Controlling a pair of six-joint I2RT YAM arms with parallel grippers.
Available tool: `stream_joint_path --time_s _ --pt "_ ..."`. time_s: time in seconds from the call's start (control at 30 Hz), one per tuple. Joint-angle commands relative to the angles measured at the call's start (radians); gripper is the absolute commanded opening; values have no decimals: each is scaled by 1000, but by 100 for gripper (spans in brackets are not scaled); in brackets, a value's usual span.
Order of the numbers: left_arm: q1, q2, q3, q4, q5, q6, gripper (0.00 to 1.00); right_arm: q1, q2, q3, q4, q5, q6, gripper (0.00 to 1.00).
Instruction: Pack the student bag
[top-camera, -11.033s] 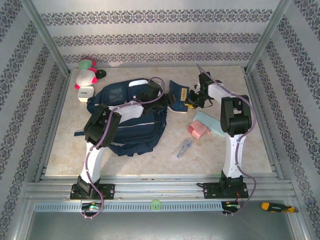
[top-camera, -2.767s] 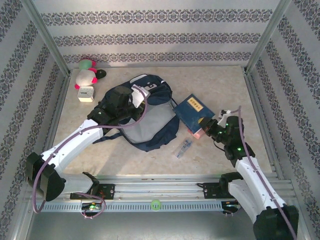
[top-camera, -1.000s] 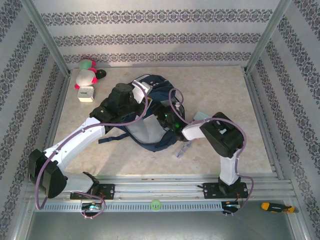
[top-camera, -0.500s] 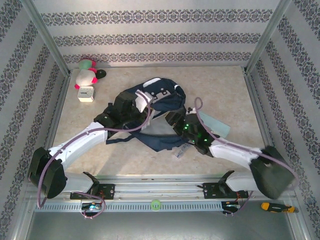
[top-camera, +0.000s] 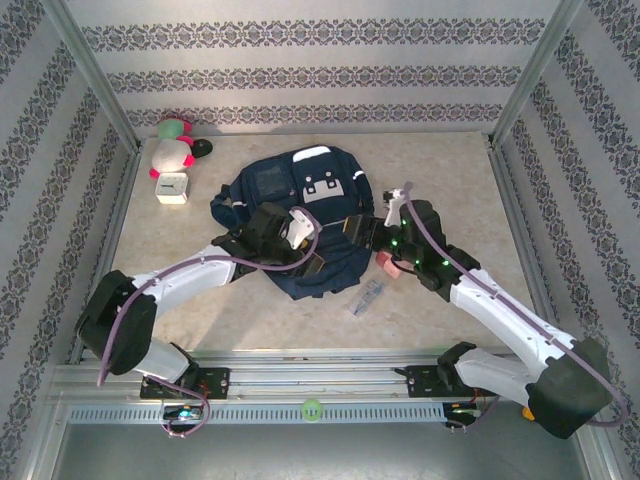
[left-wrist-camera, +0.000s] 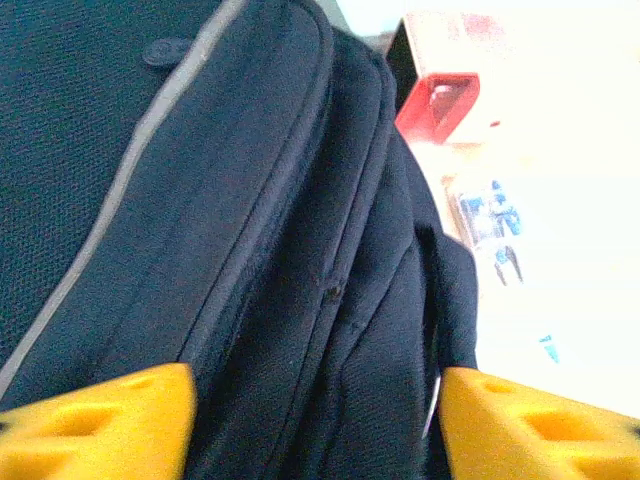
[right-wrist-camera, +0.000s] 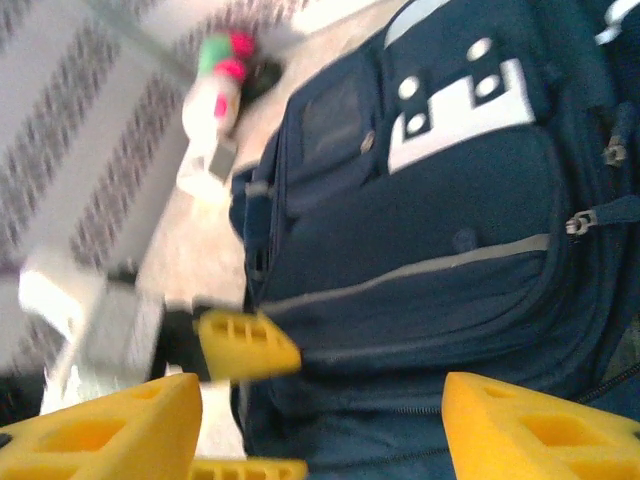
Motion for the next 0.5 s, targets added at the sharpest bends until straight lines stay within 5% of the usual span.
stream_joint_path --time_s 0.0,0.23,0.47 --pt "32 -109 13 26 -4 -123 74 31 33 128 -205 -120 -413 68" --pt "215 -324 -83 5 -104 -352 81 226 222 308 -514 32 -1118 77" --pt "316 -448 -199 -37 -140 -426 81 326 471 389 -478 128 -1411 78"
